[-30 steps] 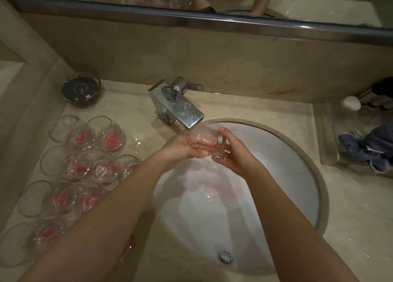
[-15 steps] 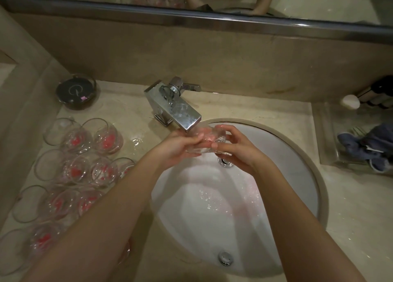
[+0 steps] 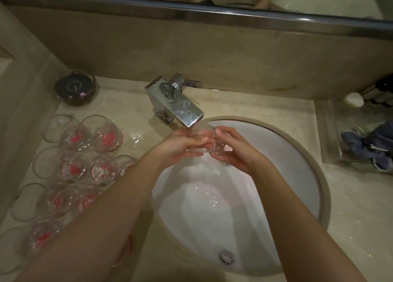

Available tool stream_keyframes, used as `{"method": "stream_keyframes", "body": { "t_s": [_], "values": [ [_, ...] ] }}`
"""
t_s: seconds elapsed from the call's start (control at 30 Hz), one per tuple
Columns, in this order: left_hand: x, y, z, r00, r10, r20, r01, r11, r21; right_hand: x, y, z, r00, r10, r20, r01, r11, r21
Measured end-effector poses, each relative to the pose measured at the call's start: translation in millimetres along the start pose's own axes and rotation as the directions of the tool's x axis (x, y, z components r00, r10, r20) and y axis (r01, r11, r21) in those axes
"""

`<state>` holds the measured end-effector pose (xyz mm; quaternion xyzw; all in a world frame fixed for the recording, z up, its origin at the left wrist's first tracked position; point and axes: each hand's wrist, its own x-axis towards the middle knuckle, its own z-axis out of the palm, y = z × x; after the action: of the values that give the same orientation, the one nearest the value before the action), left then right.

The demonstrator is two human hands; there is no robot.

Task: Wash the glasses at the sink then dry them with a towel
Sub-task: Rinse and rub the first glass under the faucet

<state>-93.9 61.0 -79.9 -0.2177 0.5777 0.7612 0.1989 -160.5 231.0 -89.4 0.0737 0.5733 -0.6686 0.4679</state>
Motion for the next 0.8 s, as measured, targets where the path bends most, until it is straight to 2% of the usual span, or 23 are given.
{"method": "stream_keyframes", "body": {
  "t_s": [0.1,0.17,0.27,0.33,0.43,0.53,0.6,0.73,0.8],
  "values": [
    [1,-6,-2,1.000,-0.017,0.009,0.017,1.000,0.017,-1,-9,4,0.993,0.118,-0.026,-0.121,0.979,-0.166],
    [2,-10,-3,0.999,-0.036,0.007,0.037,0.997,-0.065,1,-8,3,0.996,0.093,-0.009,-0.093,0.968,-0.235],
    [3,-17,-6,0.998,-0.066,-0.012,0.062,0.979,-0.195,3,1,-4,1.000,0.019,-0.002,-0.019,0.985,-0.169],
    [4,-20,-7,0.998,-0.064,-0.012,0.060,0.977,-0.206,5,5,-8,1.000,-0.014,0.009,0.016,0.990,-0.139],
    [3,-22,-8,0.998,-0.058,-0.004,0.056,0.983,-0.176,2,2,-4,0.998,0.065,-0.010,-0.066,0.988,-0.141],
    [2,-21,-7,0.998,-0.066,-0.018,0.062,0.983,-0.173,3,-3,-2,0.988,0.138,-0.066,-0.151,0.954,-0.261],
    [-1,-18,-6,0.997,-0.072,-0.032,0.065,0.982,-0.176,6,-1,-3,0.994,0.105,-0.043,-0.113,0.955,-0.273],
    [-3,-12,-4,0.996,-0.076,-0.044,0.063,0.967,-0.246,8,7,-11,0.999,-0.014,0.037,0.021,0.985,-0.173],
    [-3,-11,-4,0.995,-0.083,-0.053,0.069,0.973,-0.222,7,7,-9,0.999,-0.016,0.041,0.022,0.987,-0.156]
  ]
}}
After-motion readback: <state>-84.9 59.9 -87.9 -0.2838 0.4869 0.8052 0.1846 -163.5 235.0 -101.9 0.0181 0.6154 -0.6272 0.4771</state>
